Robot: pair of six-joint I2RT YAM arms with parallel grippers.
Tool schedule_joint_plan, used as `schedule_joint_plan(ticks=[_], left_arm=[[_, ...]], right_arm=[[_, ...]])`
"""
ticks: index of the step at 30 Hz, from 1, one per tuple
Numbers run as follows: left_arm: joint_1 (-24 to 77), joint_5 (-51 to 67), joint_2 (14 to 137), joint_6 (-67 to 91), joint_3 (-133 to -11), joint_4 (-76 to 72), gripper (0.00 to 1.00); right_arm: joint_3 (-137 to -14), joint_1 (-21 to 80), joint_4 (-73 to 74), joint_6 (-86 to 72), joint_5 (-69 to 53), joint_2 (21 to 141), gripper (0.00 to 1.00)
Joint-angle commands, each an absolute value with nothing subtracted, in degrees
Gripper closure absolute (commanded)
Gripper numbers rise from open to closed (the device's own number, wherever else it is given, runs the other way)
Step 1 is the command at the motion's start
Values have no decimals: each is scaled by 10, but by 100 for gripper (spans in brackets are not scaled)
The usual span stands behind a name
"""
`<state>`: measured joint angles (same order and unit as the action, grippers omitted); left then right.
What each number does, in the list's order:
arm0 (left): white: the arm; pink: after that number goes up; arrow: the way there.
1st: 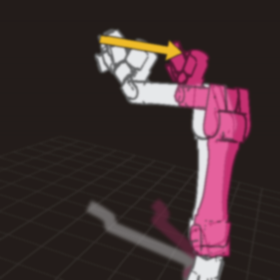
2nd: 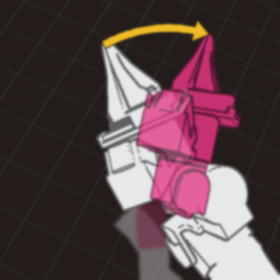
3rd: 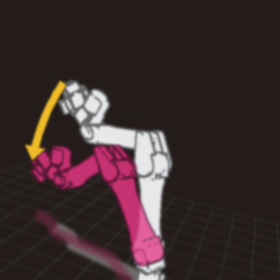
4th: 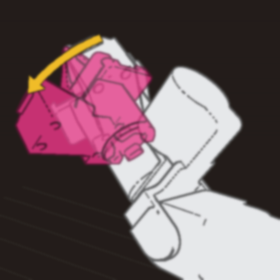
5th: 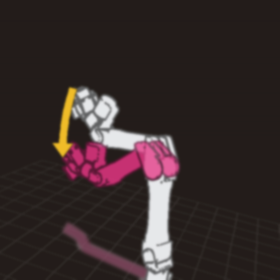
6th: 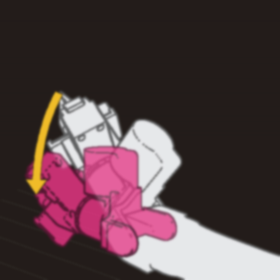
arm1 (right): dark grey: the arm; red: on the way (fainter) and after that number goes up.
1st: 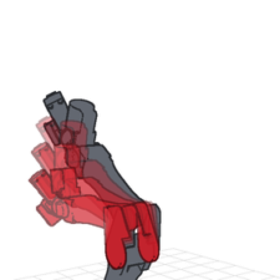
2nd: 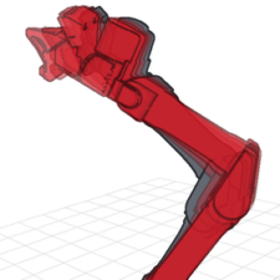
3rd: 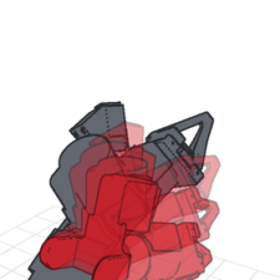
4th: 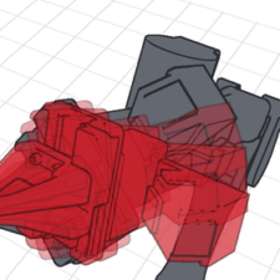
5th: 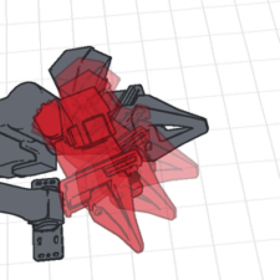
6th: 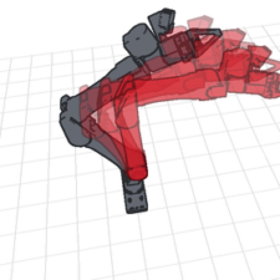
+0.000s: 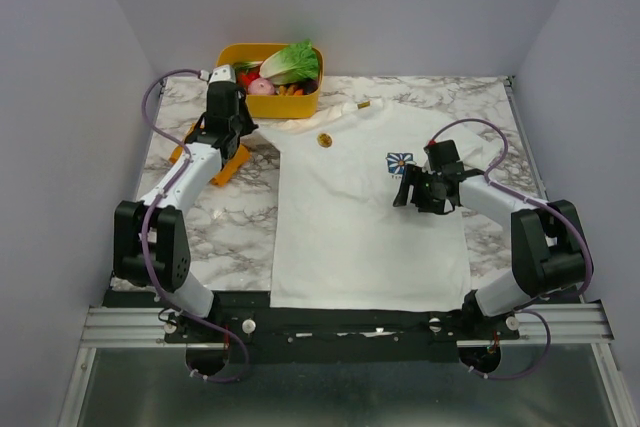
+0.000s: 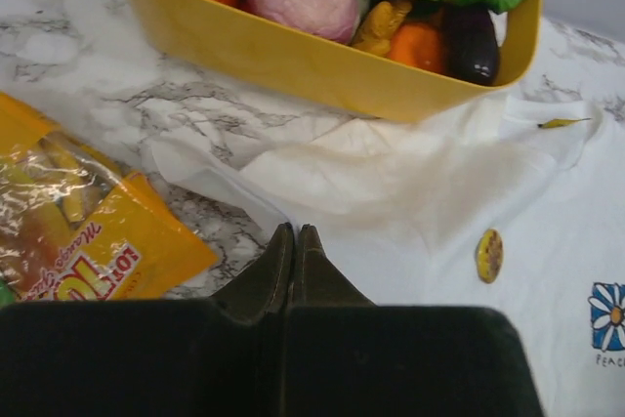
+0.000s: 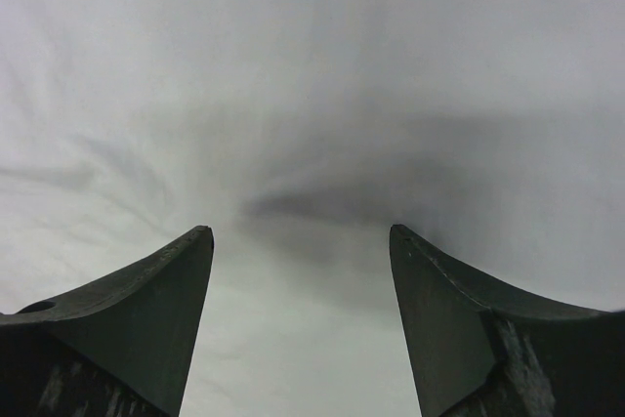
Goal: Pin the brooch onto the clothing
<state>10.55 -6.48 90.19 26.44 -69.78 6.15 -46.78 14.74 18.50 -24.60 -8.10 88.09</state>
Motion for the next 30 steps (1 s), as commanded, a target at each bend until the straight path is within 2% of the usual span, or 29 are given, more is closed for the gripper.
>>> schedule_joint_plan(ticks=[1, 2, 3, 4, 6, 11, 17, 18, 20, 21, 22, 23, 24, 25, 26, 30], left_arm=[[85, -127, 910, 258, -680, 91, 75], [83, -119, 916, 260, -688, 106, 58], [79, -113, 926, 263, -693, 114, 28], [77, -113, 928, 267, -697, 120, 19], [76, -117, 920, 272, -702, 127, 8], [80, -62, 868, 288, -669, 99, 5], [151, -55, 795, 285, -593, 116, 18], [162, -51, 785, 283, -584, 120, 31], [200, -54, 776, 294, -544, 120, 49], [211, -48, 770, 300, -531, 117, 71], [234, -41, 768, 308, -516, 112, 81], [242, -33, 768, 322, -489, 99, 90], [251, -33, 772, 330, -476, 94, 100], [259, -29, 774, 337, -465, 87, 100], [274, -19, 779, 341, -445, 78, 100], [314, -21, 802, 360, -409, 70, 100]], right_arm=[[-462, 149, 199, -249, -91, 892, 19], [-462, 149, 200, -246, -94, 893, 19], [-463, 149, 200, -244, -94, 890, 19], [-463, 149, 200, -244, -95, 889, 19], [-464, 149, 205, -239, -98, 886, 19], [-466, 149, 219, -236, -98, 861, 19], [-474, 167, 255, -220, -76, 838, 19], [-476, 173, 262, -217, -71, 839, 20], [-483, 200, 280, -215, -51, 844, 23], [-483, 210, 285, -216, -43, 845, 25], [-481, 228, 287, -217, -39, 846, 27], [-479, 235, 290, -221, -41, 849, 45], [-476, 243, 291, -223, -44, 853, 56], [-475, 257, 292, -226, -47, 855, 76], [-470, 265, 294, -234, -47, 857, 82], [-459, 308, 308, -252, -19, 854, 90]])
